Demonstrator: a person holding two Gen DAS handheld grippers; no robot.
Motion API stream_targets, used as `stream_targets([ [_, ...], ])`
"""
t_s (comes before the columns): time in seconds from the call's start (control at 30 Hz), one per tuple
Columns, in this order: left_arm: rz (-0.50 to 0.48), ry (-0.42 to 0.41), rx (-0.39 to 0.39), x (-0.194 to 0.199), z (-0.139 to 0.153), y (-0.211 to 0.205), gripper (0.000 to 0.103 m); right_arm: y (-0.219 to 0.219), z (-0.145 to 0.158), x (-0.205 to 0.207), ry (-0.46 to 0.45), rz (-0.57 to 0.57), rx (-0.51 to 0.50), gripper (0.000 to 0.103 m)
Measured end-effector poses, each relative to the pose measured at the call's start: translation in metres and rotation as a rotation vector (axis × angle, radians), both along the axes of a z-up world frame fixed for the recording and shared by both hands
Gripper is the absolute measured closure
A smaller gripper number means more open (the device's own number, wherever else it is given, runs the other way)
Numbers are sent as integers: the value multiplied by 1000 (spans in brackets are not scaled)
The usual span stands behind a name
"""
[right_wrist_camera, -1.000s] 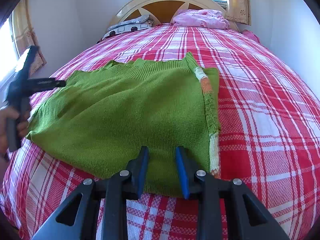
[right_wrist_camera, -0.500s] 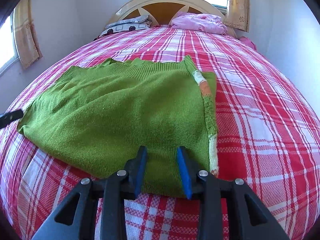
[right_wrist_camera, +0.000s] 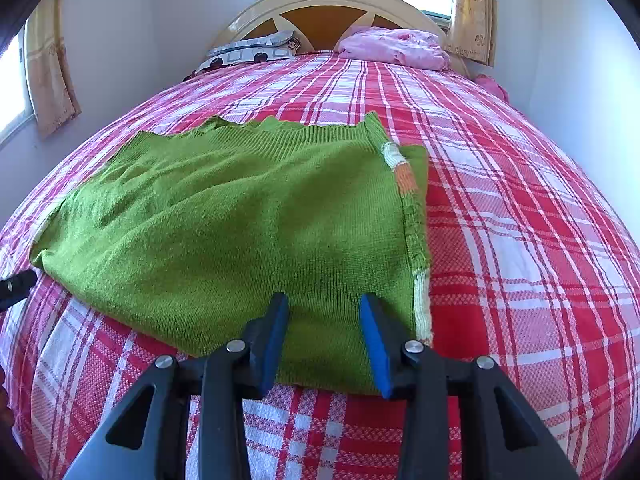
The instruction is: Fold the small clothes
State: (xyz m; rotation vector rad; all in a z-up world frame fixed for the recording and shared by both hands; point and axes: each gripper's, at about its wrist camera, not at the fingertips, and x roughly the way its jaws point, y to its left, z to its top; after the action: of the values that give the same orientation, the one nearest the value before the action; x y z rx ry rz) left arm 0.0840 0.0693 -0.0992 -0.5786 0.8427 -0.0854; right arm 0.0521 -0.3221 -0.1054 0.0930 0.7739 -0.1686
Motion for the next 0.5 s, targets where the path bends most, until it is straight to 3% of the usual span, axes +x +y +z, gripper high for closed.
stream_targets([
  [0.07,59,-7,-56,10,-2,4,21,0,0,1,0,0,0,63],
  [0.2,100,5,-18,39,2,-7,21,0,0,0,0,1,4,63],
  [0.4,103,31,24,68,-4,-10,57,-1,0,1,-1,1,10,63],
  [0.5,94,18,36,66,-6,-5,62,-1,0,1,-1,1,9,63],
])
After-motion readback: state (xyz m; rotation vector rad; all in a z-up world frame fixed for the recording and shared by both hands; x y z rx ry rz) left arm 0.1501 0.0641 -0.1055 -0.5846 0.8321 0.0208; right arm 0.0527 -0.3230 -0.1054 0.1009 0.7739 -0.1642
